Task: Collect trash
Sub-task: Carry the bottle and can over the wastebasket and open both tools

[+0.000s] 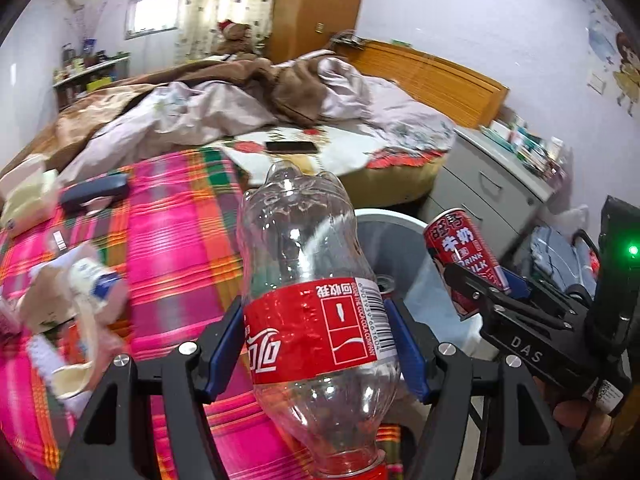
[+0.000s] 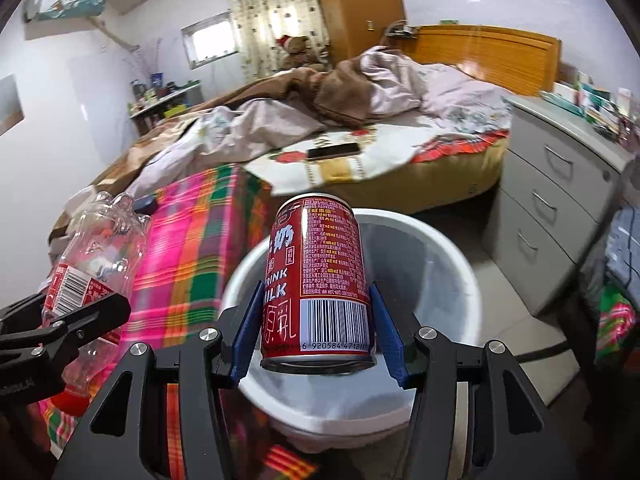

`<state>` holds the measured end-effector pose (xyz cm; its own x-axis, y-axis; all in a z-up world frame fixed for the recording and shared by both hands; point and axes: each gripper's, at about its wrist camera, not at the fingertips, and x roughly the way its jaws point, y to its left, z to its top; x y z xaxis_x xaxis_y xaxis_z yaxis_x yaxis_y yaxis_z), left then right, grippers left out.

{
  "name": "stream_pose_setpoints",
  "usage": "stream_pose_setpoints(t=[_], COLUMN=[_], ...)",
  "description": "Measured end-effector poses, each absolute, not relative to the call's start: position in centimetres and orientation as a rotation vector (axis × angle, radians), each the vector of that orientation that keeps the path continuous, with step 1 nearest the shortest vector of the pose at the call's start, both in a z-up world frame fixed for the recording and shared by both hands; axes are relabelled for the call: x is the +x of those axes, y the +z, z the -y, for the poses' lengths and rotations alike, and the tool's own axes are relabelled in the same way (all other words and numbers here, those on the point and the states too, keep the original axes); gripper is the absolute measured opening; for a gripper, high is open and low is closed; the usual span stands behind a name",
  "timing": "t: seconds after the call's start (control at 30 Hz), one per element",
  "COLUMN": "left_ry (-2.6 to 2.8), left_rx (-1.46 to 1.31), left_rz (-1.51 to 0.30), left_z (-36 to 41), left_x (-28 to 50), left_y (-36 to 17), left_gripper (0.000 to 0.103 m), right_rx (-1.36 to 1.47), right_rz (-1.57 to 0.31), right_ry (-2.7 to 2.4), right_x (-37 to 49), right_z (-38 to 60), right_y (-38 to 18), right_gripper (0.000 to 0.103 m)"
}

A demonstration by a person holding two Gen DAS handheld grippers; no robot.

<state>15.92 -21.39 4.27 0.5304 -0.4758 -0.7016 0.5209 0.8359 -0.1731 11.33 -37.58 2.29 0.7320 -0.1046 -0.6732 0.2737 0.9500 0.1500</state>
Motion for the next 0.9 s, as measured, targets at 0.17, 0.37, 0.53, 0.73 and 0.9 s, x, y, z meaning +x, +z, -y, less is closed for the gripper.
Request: stream_pose_setpoints(t=[0.17,0.37,0.53,0.73,0.9], left_ry=[-0.655,-0.69,-0.686,-0.691,-0.672], left_rx=[0.081,0.107,0.107,0.088,0.078], left_rz=[-0.852,-0.896,-0.944,-0.941,-0.929], left_z=[24.7,27.4,28.4,28.1,27.6], left_x=[16.3,17.0,18.0,18.5,18.5], left_y=[3.4,1.9,0.6,0.5,0.6], left_gripper=[0.07,0.07,0.07,0.075,0.079], right_rx=[0.257,0.257,0.26,0.272,0.283], right_rz=[-0.762,-0.819,-0.855,-0.84,-0.819], right_ry=[-0.251,-0.259,-0.248,-0.264,-0.26], right_x=[11.5,12.1,12.5,12.3,12.1], right_z=[39.5,41.0,41.8,42.5,42.5], right_y=[0.9,-0.9,-1.7,-1.7,-1.3], right_gripper=[0.055,0.055,0.055,0.059,0.068])
